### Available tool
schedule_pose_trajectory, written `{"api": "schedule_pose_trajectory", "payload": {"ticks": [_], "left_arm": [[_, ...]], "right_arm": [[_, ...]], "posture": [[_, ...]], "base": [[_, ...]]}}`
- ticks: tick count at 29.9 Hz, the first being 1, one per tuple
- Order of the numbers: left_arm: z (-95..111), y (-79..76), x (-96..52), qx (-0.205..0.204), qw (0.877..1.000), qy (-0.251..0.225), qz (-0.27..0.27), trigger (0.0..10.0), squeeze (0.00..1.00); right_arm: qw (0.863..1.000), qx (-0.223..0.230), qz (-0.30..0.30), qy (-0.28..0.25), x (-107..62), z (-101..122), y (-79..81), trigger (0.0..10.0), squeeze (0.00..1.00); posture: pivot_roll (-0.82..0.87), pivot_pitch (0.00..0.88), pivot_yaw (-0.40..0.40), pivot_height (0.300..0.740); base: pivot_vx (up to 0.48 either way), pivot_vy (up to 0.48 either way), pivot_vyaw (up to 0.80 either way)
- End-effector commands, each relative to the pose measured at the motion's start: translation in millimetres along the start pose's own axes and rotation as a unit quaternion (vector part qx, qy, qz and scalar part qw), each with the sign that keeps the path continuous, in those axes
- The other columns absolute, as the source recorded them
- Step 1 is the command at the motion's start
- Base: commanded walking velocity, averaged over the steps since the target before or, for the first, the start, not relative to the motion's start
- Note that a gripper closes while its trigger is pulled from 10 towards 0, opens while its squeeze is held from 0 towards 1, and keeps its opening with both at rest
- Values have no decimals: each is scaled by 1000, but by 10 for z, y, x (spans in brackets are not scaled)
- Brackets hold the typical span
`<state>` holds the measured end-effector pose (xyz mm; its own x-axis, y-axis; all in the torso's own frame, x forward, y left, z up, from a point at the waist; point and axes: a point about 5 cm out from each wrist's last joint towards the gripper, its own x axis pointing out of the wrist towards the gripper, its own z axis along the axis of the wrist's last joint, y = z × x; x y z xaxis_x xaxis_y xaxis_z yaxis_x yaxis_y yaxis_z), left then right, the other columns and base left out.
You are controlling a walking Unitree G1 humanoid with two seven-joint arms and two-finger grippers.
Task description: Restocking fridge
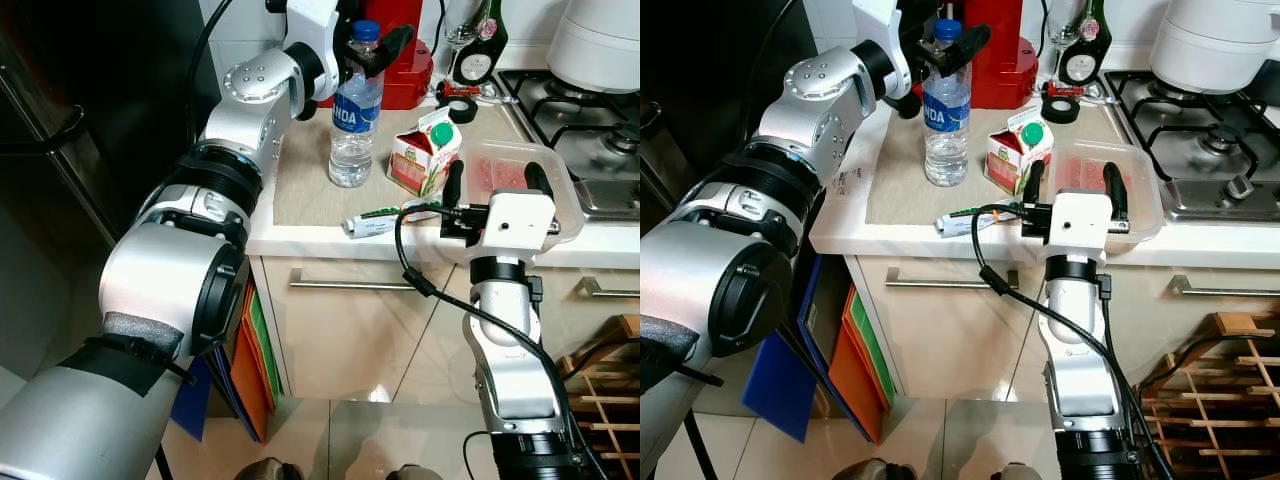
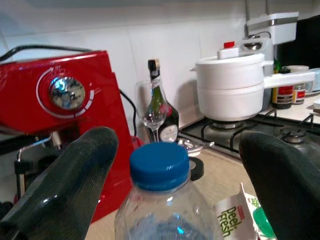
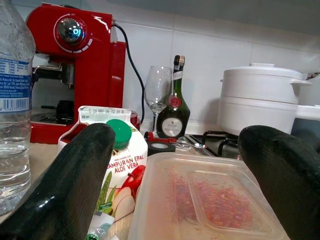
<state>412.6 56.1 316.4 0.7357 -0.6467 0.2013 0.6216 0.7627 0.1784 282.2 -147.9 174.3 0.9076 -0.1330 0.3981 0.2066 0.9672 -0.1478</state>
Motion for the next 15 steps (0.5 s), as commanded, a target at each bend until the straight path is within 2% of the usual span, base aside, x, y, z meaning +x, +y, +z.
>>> {"api": "schedule_pose_trajectory", "payload": {"ticks": [1, 2, 8, 9, 11, 15], "left_arm": [[116, 3, 30, 2, 1000, -10, -4, 4078, 0], [118, 3, 30, 3, 1000, -11, -5, 0, 0], [120, -1, 33, 12, 1000, -11, -5, 0, 0], [82, -4, 31, 25, 1000, 6, -7, 0, 0], [35, 1, 25, 26, 999, 22, -3, 0, 0], [33, 10, 21, 4, 1000, 20, -2, 0, 0]], "right_arm": [[1000, -3, -2, -4, -7, 33, -21, 10000, 0], [1000, -4, -1, -5, -4, 33, -21, 10000, 0], [1000, -3, 0, -5, 9, 31, -8, 10000, 0], [1000, -2, 1, -5, 10, 29, 0, 10000, 0], [1000, -2, 2, -5, 13, 27, 6, 10000, 0], [1000, -1, 4, -5, 18, 26, 17, 10000, 0]], "posture": [[-202, 0, 82, 727], [-201, 0, 81, 727], [-196, 0, 79, 727], [-194, 0, 77, 727], [-190, 0, 74, 727], [-189, 0, 71, 727]], "base": [[0, 0, 0], [0, 0, 0], [0, 0, 0], [0, 0, 0], [0, 0, 0], [0, 0, 0]]}}
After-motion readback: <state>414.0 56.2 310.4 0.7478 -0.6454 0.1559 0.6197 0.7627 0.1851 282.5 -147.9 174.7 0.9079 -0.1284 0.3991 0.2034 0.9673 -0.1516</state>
